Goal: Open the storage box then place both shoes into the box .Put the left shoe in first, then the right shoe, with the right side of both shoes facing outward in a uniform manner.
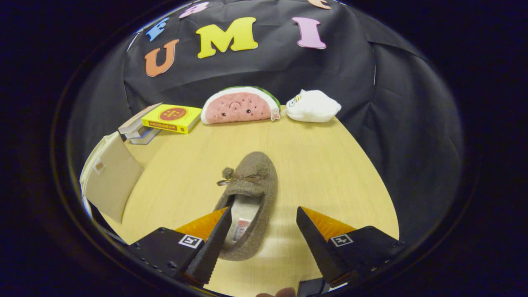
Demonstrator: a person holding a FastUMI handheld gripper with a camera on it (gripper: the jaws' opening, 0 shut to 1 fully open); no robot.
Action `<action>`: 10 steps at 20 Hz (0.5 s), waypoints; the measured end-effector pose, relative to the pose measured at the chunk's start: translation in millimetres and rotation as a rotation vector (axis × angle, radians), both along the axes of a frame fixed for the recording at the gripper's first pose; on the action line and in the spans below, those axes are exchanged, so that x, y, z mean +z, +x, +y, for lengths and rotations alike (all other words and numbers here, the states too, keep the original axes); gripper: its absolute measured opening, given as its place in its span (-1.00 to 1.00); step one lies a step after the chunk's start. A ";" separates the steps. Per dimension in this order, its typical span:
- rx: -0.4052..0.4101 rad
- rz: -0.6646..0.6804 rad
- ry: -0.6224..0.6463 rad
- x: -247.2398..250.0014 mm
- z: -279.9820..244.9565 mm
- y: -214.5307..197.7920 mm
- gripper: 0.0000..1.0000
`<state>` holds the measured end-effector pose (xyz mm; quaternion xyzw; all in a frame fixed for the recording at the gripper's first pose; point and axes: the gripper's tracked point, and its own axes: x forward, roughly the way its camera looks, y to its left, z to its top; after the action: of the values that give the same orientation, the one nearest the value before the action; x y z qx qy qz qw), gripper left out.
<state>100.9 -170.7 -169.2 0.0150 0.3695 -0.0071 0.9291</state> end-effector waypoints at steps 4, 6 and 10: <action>0.008 0.005 0.008 -8.4 5.4 17.1 0.92; 0.004 0.025 0.022 -17.8 9.0 22.7 0.51; -0.042 0.051 0.019 -25.8 5.0 24.2 -0.15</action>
<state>125.1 -165.7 -194.9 0.0312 0.3928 -0.0232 0.9188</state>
